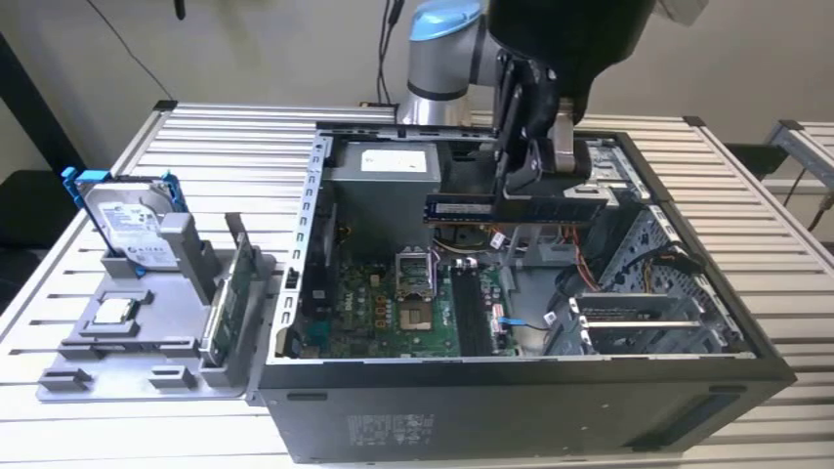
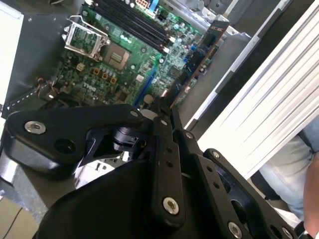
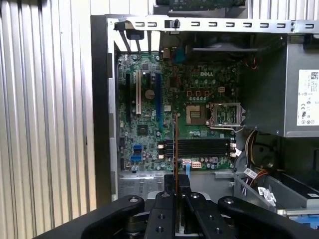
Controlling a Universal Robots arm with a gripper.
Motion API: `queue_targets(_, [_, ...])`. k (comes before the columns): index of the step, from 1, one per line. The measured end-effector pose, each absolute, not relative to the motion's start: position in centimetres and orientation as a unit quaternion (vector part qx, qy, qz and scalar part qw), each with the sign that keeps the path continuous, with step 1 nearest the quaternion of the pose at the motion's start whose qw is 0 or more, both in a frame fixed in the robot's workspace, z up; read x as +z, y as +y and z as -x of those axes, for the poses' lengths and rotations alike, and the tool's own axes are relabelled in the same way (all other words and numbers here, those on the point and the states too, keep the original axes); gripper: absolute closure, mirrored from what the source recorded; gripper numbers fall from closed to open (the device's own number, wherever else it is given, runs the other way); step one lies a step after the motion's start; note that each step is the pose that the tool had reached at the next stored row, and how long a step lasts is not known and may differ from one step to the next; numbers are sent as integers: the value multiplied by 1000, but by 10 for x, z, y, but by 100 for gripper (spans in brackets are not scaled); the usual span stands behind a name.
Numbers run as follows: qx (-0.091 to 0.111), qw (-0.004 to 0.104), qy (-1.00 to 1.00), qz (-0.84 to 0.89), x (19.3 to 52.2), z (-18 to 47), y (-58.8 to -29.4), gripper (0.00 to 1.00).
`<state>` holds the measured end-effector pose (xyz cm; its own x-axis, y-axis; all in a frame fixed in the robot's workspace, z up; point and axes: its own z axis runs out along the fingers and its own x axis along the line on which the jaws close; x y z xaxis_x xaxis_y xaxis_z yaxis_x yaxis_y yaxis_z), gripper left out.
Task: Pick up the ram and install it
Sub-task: 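Pick up the ram and move it above insertion slot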
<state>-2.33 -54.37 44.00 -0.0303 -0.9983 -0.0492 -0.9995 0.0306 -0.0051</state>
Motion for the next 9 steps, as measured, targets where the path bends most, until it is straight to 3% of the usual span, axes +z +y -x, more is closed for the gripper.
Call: queue_targets(9, [15, 19, 718, 696, 439, 23, -520, 86])
